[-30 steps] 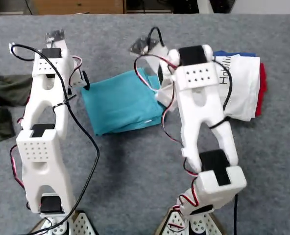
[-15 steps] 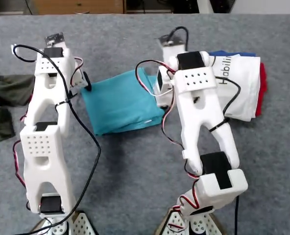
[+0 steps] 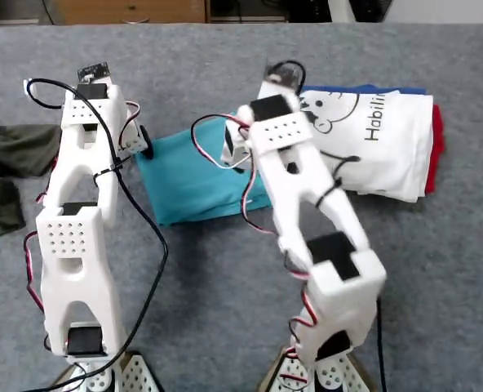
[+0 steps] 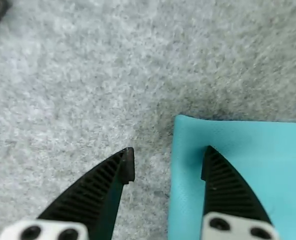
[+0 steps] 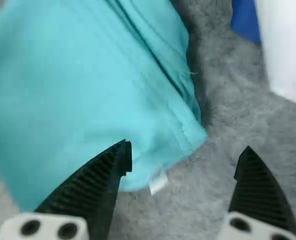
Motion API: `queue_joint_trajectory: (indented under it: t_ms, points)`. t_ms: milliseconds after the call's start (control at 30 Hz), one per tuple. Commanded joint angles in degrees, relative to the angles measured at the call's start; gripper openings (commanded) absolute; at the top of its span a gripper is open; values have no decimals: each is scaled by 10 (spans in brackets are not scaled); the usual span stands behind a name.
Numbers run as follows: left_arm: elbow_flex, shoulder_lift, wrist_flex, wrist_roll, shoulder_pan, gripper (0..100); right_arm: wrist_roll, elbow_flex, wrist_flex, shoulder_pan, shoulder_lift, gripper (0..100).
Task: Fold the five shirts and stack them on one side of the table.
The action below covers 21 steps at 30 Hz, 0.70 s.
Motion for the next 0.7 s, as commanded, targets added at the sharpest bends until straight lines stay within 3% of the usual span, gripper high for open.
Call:
queue_joint_trajectory:
  t_ms: [0, 200, 533, 667]
  points:
    - [-25, -7, -11, 5, 6, 225, -20, -5, -58, -4, 43, 332]
    - [-25, -7, -23, 7, 22, 225, -20, -5, -120, -1, 100, 330]
    - [-42, 53, -31, 103, 26, 213, -20, -5, -121, 16, 133, 326]
    - [-104, 86, -11, 108, 26, 136, -15, -5, -121, 17, 143, 205]
